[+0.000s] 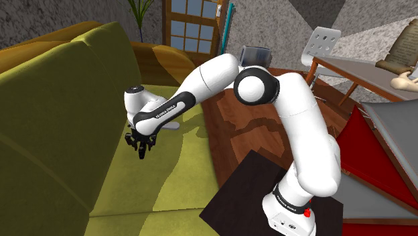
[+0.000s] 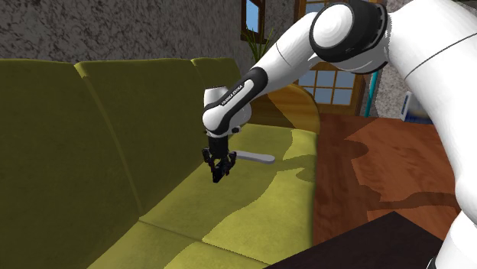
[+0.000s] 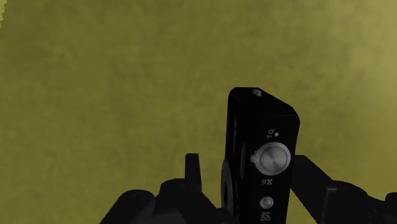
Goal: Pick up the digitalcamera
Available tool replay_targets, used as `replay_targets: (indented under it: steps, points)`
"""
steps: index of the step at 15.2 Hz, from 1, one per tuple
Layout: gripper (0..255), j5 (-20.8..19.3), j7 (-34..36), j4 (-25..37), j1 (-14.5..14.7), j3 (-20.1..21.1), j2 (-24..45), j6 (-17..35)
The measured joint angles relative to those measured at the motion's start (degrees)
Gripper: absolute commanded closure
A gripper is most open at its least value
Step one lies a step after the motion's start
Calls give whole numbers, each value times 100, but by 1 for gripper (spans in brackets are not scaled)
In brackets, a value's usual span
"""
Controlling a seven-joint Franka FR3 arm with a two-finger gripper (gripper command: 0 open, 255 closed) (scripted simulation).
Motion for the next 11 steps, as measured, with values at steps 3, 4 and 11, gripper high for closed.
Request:
replay_targets:
  steps: [3, 4, 11]
  points:
    - [255, -3, 3, 3, 3, -2, 9, 7]
    - [255, -3, 3, 3, 3, -3, 10, 7]
    - [255, 18, -7, -7, -7, 17, -59, -52]
